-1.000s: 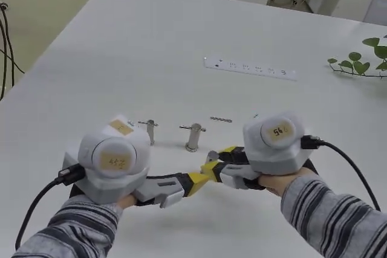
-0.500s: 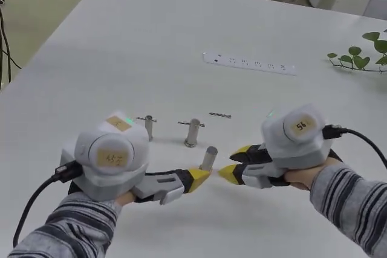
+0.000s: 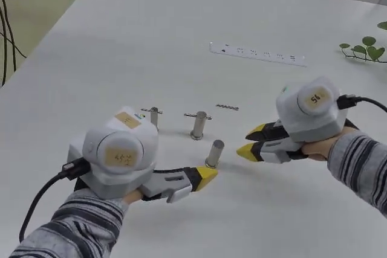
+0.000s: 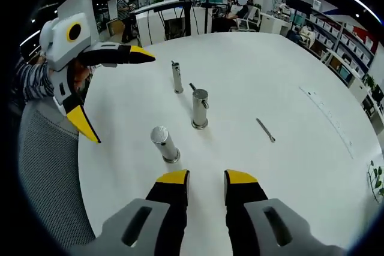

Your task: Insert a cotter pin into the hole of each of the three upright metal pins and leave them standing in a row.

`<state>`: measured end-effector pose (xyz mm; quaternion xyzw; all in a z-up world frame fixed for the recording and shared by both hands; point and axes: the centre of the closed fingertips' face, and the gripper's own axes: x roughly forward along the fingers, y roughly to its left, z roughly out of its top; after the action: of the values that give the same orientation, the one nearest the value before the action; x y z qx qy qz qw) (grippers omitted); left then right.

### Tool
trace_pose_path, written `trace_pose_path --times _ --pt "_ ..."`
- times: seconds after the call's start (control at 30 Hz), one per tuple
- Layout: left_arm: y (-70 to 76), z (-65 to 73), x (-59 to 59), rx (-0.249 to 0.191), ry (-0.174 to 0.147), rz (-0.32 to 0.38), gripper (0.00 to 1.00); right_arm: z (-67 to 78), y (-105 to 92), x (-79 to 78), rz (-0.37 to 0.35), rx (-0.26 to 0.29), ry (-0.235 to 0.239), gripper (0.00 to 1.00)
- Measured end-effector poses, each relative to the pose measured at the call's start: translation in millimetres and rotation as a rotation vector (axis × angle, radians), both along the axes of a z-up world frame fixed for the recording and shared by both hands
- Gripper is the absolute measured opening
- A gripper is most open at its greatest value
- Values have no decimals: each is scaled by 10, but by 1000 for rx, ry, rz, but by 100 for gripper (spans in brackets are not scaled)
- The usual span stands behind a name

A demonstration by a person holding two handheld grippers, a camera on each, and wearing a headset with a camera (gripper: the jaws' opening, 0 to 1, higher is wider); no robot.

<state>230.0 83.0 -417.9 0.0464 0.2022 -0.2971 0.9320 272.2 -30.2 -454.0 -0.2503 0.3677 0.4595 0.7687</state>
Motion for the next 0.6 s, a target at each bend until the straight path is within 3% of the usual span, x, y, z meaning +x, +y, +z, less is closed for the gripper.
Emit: trace_pose_path --times 0.27,0.6 --pt "-9 1 -6 -4 8 0 98 22 -17 343 15 -39 -6 19" --pt "15 -30 -9 -2 24 6 97 -49 12 538 87 -104 12 18"
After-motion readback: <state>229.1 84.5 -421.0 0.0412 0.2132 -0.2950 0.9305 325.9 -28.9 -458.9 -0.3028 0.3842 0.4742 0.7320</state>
